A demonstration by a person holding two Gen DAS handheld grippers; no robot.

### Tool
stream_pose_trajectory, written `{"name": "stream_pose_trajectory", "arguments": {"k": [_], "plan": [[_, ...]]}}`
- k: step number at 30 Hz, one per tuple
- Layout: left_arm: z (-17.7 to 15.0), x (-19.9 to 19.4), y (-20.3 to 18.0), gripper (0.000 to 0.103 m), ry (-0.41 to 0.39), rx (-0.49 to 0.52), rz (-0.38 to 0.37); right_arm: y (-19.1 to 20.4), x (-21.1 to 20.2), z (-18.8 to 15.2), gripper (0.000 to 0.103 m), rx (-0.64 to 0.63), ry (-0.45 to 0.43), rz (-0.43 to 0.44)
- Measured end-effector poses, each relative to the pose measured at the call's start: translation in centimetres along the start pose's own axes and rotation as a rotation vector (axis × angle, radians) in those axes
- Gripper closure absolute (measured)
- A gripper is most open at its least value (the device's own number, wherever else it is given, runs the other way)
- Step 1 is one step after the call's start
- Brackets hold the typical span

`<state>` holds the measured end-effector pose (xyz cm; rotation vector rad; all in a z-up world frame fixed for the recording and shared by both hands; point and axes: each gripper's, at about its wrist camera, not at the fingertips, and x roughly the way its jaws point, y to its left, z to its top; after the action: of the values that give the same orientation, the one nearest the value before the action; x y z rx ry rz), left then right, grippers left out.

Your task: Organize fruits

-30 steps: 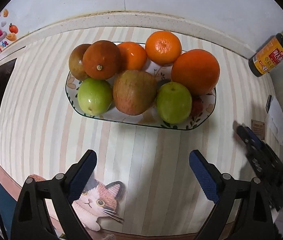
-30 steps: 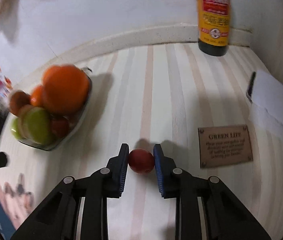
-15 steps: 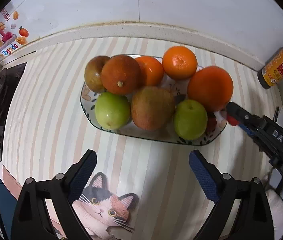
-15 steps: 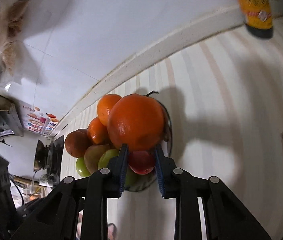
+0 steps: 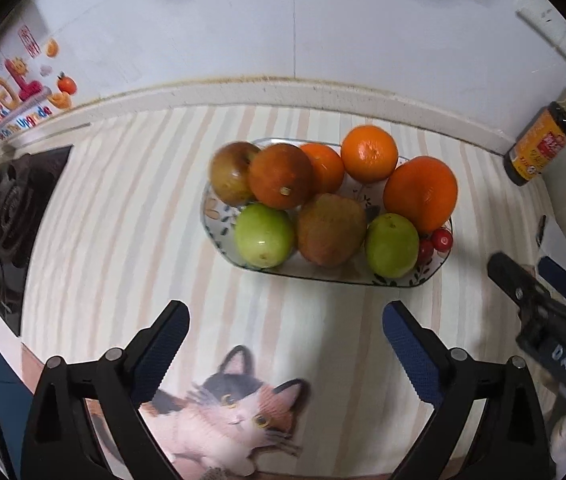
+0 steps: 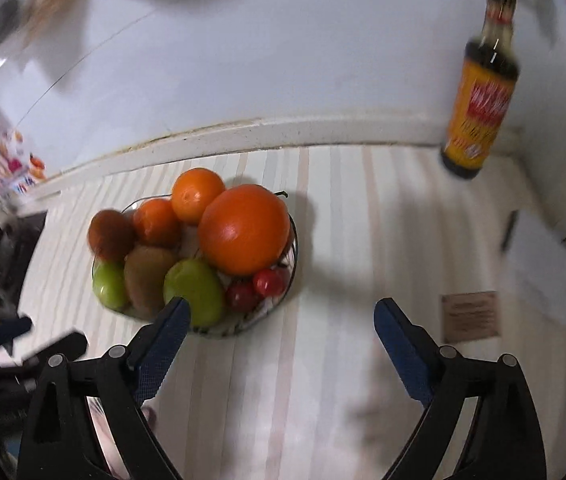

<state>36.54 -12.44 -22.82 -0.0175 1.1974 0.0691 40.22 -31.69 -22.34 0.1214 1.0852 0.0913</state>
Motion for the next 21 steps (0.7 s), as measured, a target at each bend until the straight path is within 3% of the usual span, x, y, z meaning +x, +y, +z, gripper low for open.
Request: {"name": "stream_pose_trajectory", "arguments": {"k": [7,12,21], "plan": [[-3.4,-7.8,3.5,0.004,-0.122,0.050,-0.046,2.8,-8.4,-4.2,0.007,0.012,-0.061,-0.055],[-7.0,-13.9,5.7,0.004,-0.212,0.086,-0.059,5.0,-16.7,-8.4,0.003,0.037,-0.130,-0.074],[-12.9,-21.9,8.5,0.004,-0.299,0.108,-0.075,8.6,-28.7,-15.4,0.003,0.045,-0.249,-0.102]]}}
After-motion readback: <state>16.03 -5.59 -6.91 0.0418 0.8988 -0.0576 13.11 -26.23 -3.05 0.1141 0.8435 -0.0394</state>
